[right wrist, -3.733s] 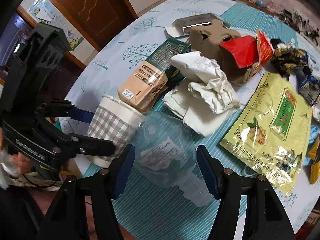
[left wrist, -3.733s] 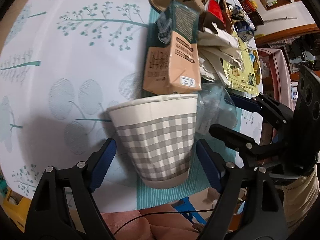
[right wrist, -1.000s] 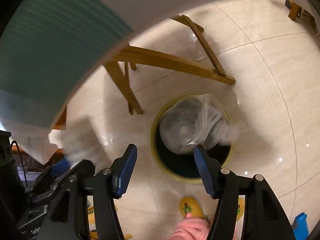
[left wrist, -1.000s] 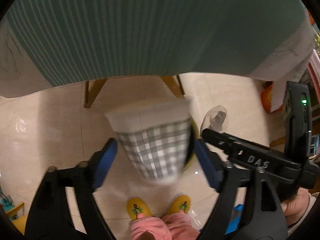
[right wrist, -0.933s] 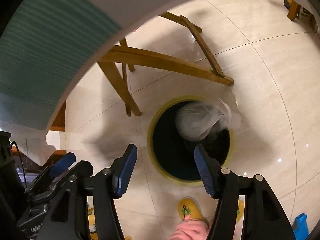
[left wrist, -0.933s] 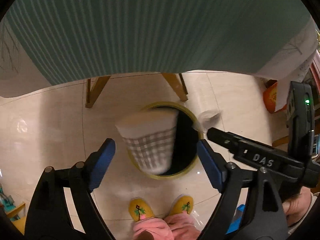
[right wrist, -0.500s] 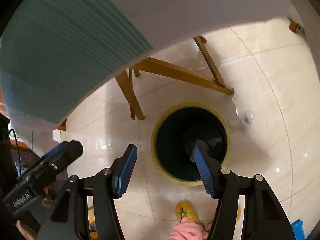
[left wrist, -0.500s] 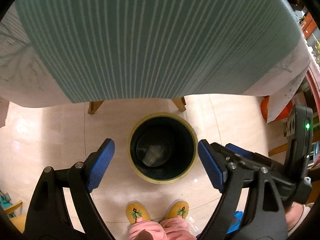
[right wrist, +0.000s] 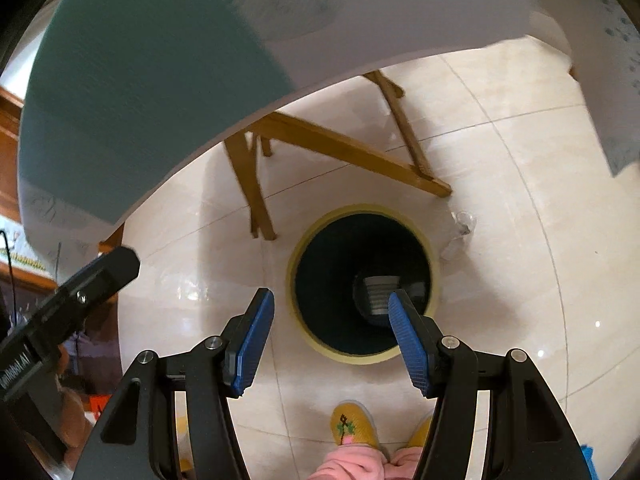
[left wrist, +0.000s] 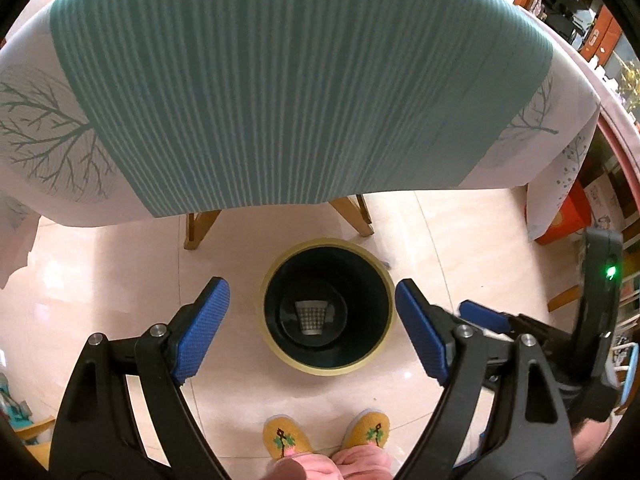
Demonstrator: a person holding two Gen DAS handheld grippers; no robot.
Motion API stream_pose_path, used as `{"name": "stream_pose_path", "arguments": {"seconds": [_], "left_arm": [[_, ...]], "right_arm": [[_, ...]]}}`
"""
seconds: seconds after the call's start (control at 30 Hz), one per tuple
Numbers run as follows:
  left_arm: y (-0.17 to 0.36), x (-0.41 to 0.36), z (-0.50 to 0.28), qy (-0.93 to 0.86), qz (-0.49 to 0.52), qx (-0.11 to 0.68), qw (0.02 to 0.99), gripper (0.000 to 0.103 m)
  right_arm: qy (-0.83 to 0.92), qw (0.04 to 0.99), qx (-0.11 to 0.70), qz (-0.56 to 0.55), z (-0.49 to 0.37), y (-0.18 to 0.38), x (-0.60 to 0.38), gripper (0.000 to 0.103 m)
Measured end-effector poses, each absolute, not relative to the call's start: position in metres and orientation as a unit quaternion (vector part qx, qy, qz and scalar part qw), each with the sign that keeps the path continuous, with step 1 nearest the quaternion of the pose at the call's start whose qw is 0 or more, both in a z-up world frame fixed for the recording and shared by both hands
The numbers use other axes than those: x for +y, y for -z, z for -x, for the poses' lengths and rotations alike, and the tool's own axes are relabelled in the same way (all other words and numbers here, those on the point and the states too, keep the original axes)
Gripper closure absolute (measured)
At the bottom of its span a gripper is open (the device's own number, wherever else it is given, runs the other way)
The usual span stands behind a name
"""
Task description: Collect trash
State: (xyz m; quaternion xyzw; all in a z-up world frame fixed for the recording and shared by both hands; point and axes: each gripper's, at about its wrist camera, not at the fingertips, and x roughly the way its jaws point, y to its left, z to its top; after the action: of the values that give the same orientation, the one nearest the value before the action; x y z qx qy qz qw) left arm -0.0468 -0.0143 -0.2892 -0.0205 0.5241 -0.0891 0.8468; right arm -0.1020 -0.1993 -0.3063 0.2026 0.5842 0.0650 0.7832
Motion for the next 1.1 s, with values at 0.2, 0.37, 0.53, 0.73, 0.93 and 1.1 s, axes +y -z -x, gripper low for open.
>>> {"name": "stream_pose_path", "arguments": {"seconds": [0.2, 0.37, 0.53, 0.73, 0.93, 1.1], "left_arm": [[0.296, -0.040, 0.046, 0.108, -0.012, 0.523, 0.845, 0.025], [0.321, -0.063, 0.044, 0.109, -0.043, 0.515, 0.849, 0.026], [0.363, -0.081, 0.043, 0.082, -0.059, 0.501, 0.860, 0.028], [0.424, -0.100, 0.043, 0.045, -0.040, 0.492, 0.869, 0.035], [0.478, -0.123, 0.034, 0.052, -0.042, 0.491, 0.869, 0.037], [0.521, -0.137, 0.017, 0.072, -0.061, 0.489, 0.867, 0.045]], "right_arm": [[-0.020, 0.790, 0.574, -0.214, 0.101, 0.307, -0.233, 0.042], [0.006, 0.786, 0.578, -0.220, 0.099, 0.337, -0.262, 0.042], [0.017, 0.789, 0.571, -0.228, 0.099, 0.389, -0.290, 0.043], [0.022, 0.780, 0.583, -0.226, 0.097, 0.479, -0.318, 0.043], [0.025, 0.768, 0.591, -0.244, 0.076, 0.579, -0.332, 0.043], [0.025, 0.754, 0.601, -0.263, 0.056, 0.644, -0.344, 0.043]]}}
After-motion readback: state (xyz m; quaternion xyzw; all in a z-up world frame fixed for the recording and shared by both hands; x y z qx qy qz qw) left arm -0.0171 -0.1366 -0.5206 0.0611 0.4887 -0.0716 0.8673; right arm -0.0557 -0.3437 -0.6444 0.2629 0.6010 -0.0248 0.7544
